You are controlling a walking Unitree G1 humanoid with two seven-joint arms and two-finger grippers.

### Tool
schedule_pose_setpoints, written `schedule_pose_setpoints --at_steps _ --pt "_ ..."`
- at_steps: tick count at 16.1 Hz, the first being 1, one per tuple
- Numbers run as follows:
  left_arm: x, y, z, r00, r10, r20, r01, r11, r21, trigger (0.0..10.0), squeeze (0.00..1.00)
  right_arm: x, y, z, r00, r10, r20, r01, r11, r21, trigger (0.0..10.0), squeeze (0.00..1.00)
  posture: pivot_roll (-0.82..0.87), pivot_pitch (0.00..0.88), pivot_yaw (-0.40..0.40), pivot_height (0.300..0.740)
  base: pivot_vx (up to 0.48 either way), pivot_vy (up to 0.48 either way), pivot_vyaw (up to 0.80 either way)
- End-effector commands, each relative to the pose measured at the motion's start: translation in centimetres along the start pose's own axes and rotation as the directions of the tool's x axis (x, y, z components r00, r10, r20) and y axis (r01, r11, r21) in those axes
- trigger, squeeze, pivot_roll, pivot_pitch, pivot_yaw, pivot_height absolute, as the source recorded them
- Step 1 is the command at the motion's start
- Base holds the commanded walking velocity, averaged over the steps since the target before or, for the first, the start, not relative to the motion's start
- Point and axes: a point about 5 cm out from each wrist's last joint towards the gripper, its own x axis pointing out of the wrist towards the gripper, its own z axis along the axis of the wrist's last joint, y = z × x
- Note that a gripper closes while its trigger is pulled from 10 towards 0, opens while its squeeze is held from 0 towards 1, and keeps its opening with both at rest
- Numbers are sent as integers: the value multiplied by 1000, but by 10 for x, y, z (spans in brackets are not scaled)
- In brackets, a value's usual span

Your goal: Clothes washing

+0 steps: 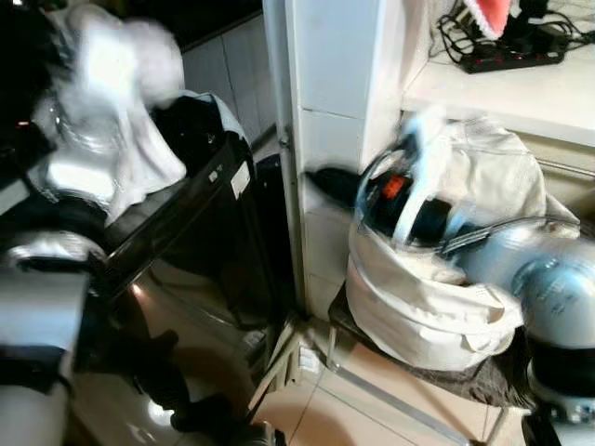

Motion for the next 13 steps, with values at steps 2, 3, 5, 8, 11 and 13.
schedule_pose_setpoints --at_steps 2,3,5,8,11,13 --pt "-1 -4 -26 994 -7 -109 -6 994 -112 10000 0 3 10 -1 999 37 -17 -38 998 -51 10000 0 -16 0 120 740 0 0 0" --pt "-2 -3 -34 991 -8 -130 -21 976 -219 10000 180 3 12 -1 999 48 -20 -49 997 -53 10000 0 -25 0 123 740 0 0 0" --pt "-7 6 -56 982 21 -186 -90 925 -369 10000 1000 2 16 -3 997 74 -25 -75 995 -59 10000 0 -19 0 110 740 0 0 0" --pt "-13 26 -77 975 53 -218 -136 912 -386 10000 1000 1 17 -5 994 102 -47 -105 993 -62 10000 0 -5 0 95 740 0 0 0" --pt "-18 33 -80 976 16 -218 -107 904 -413 10000 1000 2 15 -4 992 111 -52 -114 992 -49 10000 0 8 0 86 740 0 0 0" --pt "-23 31 -75 974 -62 -216 -36 907 -421 10000 1000 2 12 -2 994 103 -46 -105 994 -40 10000 0 10 0 88 740 0 0 0"
